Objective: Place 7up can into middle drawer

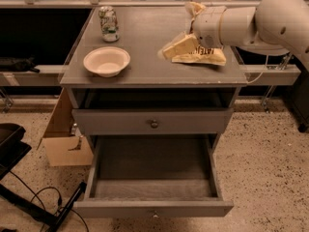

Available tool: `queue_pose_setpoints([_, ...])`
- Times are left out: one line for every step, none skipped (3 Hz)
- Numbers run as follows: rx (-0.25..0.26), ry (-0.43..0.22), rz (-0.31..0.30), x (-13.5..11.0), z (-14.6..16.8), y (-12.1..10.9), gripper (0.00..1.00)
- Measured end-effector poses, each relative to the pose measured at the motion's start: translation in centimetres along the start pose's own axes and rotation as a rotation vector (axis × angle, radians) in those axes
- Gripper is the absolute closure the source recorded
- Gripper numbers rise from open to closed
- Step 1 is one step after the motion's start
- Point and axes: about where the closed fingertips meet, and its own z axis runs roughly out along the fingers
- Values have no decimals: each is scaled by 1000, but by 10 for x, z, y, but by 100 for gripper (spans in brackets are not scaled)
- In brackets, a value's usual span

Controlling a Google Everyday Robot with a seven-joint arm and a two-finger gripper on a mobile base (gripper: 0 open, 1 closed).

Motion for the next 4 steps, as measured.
queue_pose_setpoints([-31, -99, 55, -2, 61, -20, 0])
queue_pose_setpoints([-29, -168, 122, -15, 136, -48, 0])
queue_pose_setpoints([34, -176, 176, -38, 189, -79, 0])
queue_pose_setpoints([79, -146, 208, -49, 230, -93, 0])
